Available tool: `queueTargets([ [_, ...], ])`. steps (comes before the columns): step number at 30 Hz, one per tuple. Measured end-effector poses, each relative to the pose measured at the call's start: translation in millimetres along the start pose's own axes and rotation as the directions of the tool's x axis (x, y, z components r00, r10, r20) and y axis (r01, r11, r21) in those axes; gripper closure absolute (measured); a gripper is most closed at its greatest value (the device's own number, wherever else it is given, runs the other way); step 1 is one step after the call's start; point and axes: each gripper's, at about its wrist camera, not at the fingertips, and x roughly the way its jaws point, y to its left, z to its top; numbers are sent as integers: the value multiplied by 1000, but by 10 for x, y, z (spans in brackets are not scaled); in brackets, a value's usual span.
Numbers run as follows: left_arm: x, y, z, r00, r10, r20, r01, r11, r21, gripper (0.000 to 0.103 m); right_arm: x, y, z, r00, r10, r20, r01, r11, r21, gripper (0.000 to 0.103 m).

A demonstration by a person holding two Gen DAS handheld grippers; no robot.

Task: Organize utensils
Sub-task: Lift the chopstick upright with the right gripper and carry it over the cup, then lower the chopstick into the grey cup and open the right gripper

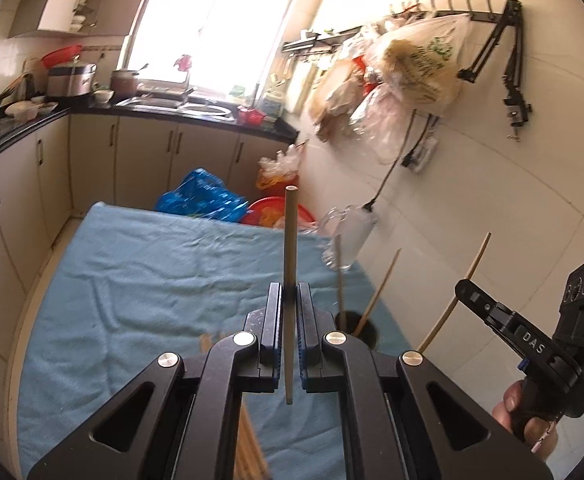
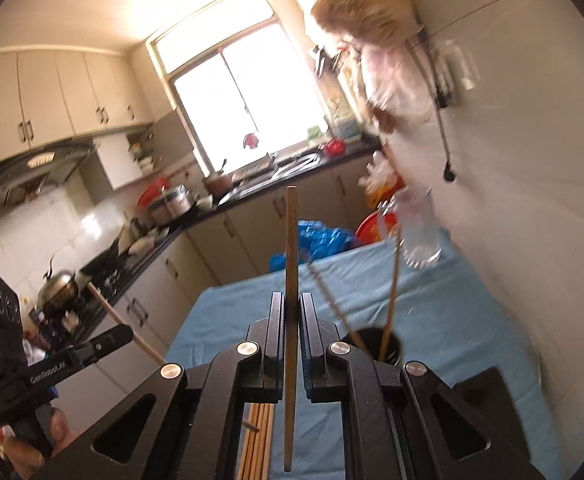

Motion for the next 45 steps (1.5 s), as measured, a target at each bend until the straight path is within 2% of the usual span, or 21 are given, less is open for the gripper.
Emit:
queueTargets([
  [10, 273, -626, 426, 996, -74, 46, 72, 996, 46, 97, -120, -349, 500, 991, -65, 116, 58, 996, 65, 96],
  [16, 575, -813, 522, 995, -100, 24, 99, 994, 50, 97, -2, -468, 703, 986, -92, 137, 82, 994, 76, 96],
  [21, 923, -820, 403, 995, -90, -41, 91, 995, 48, 97, 255, -603, 671, 990, -105, 90, 97, 991, 90, 96],
  [26, 1263, -697, 205, 990, -67, -122, 70, 997, 20, 97, 588, -791, 449, 993, -119, -8, 119, 987, 105, 96],
  [34, 1539, -576, 49, 984, -32, -175, 34, 999, 10, 97, 884, -1009, 232, 989, -117, -92, 130, 980, 149, 96],
  [40, 1576, -583, 59, 984, -23, -176, 26, 1000, 15, 97, 581, -910, 453, 996, -93, -5, 93, 985, 147, 95],
  [45, 1618, -589, 27, 982, -20, -186, 24, 1000, 19, 97, 450, -833, 619, 991, -116, 60, 108, 987, 121, 96],
])
